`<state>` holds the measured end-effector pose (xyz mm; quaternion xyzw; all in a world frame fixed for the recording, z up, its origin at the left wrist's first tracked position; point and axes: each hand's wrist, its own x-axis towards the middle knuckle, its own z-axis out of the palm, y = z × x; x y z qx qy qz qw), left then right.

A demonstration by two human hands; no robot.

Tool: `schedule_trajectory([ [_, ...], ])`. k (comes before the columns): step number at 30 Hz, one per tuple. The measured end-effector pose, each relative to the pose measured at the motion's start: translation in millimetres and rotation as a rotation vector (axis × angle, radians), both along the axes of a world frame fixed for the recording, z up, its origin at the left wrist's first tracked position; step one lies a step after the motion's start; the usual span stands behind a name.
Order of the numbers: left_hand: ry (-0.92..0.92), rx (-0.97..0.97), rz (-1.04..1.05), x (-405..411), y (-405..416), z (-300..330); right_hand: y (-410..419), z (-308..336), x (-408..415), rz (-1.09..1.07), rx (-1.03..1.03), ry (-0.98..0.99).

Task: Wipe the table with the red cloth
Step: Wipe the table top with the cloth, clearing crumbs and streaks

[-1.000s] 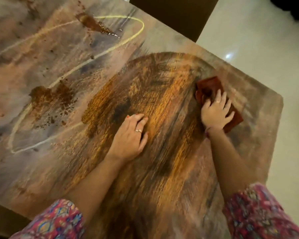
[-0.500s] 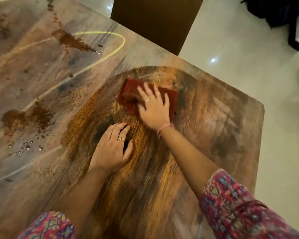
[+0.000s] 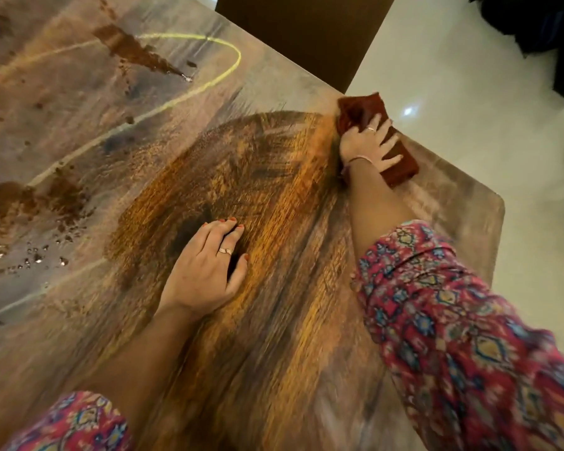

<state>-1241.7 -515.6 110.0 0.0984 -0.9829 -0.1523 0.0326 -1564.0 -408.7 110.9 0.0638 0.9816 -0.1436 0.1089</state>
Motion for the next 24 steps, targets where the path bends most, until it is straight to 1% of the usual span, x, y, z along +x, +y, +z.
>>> schedule_trajectory([
  [1,0.0,0.002,-0.004,-0.3,0.3,0.4,-14.2,1.2,13.3,0.095,-0.007,0.018],
  [2,0.003,0.005,-0.003,0.0,0.6,1.0,-26.8,1.1,29.5,0.241,-0.01,0.041],
  [5,0.003,-0.009,0.001,0.8,0.5,2.4,-52.2,-1.1,95.4,0.757,-0.027,0.098],
  [7,-0.025,-0.01,-0.002,0.8,0.5,2.1,-54.3,-3.6,132.7,1.056,-0.027,0.106],
  [9,-0.037,-0.007,-0.003,0.4,0.6,2.5,-49.7,-7.4,143.9,1.268,-0.005,0.13],
  [11,-0.029,0.012,-0.001,0.3,1.1,1.9,-48.7,-6.1,123.7,1.361,-0.002,0.147],
  [13,-0.017,0.014,-0.001,1.5,-0.2,-0.5,-53.4,-5.0,92.5,1.332,0.041,0.145],
  [14,-0.013,0.015,-0.003,1.6,-0.6,-1.9,-55.8,-4.1,73.9,1.25,0.058,0.134],
  [18,-0.018,0.041,0.011,1.5,-0.6,-5.2,-39.1,-1.2,-16.5,0.724,0.022,0.064],
  [20,-0.02,0.048,0.014,1.3,-1.2,-4.6,-10.0,-0.7,-48.1,0.548,0.021,0.011],
  [22,-0.018,0.047,0.012,1.3,-1.0,-2.7,22.3,0.0,-55.5,0.432,0.014,-0.029],
  [24,-0.024,0.047,0.014,2.2,-0.7,-1.7,51.0,-3.3,-43.4,0.362,0.023,-0.014],
])
